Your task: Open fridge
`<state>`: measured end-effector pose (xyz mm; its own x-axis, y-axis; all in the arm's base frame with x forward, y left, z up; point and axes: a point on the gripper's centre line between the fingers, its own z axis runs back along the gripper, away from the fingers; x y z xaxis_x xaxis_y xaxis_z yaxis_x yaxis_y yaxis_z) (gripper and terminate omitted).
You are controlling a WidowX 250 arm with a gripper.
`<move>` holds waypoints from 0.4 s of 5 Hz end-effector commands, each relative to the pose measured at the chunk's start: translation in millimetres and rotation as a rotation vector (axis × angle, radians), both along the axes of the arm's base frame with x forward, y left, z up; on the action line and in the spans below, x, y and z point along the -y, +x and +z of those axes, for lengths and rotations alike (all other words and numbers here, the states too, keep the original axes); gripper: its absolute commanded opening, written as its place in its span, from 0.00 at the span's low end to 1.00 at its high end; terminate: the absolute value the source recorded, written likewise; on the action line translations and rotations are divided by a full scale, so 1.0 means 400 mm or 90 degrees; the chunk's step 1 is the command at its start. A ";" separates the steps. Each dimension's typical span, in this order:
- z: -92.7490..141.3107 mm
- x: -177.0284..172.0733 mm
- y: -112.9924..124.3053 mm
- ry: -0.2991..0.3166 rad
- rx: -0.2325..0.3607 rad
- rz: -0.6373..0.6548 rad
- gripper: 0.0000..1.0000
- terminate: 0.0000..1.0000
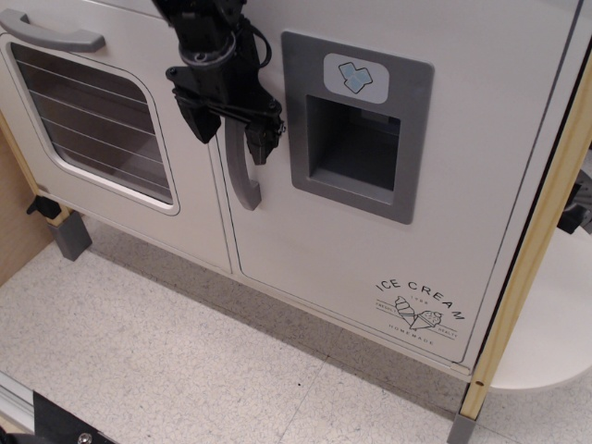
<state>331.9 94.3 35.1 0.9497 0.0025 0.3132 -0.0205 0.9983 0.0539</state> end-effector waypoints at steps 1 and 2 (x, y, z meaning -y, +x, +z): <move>0.012 -0.008 0.021 0.003 0.068 0.024 1.00 0.00; 0.009 -0.010 0.022 -0.002 0.088 0.034 0.00 0.00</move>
